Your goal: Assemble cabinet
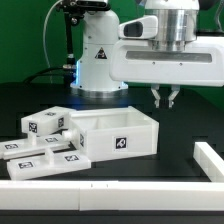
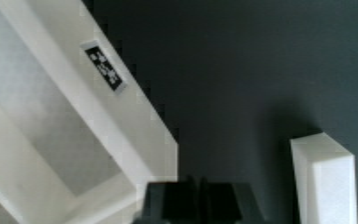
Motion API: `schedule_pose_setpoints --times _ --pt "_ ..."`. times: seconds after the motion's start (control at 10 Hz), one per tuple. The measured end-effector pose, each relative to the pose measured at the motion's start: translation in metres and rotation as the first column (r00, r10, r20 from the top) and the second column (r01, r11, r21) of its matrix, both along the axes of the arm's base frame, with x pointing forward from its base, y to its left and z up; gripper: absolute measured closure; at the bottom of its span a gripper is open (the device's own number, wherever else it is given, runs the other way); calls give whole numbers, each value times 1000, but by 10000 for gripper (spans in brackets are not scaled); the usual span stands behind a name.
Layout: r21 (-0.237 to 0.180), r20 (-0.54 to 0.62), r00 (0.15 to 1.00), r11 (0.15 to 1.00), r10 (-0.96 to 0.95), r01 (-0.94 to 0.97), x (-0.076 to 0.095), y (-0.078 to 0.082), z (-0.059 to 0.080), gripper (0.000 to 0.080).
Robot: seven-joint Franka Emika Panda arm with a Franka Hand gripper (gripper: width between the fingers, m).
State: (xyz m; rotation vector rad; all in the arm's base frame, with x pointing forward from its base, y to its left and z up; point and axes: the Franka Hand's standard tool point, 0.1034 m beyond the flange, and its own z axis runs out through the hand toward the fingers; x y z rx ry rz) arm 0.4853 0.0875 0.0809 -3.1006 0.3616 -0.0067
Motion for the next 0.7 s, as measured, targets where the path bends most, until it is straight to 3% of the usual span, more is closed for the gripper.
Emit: schedule_pose_setpoints --times 0.2,0.3,0.4,0.5,0.6,0.7 --pt "-28 -6 961 961 275 -275 -1 -7 -1 772" --pt "-44 -8 922 921 388 -388 -1 -5 -1 600" --pt "-69 -18 824 821 567 -566 -1 -4 -3 418" --pt "-70 -20 793 790 609 -609 -1 -5 -3 282" --pt "-69 -24 754 751 657 -657 0 -6 -3 282" --pt "-67 -28 709 706 705 -705 0 -7 -4 95"
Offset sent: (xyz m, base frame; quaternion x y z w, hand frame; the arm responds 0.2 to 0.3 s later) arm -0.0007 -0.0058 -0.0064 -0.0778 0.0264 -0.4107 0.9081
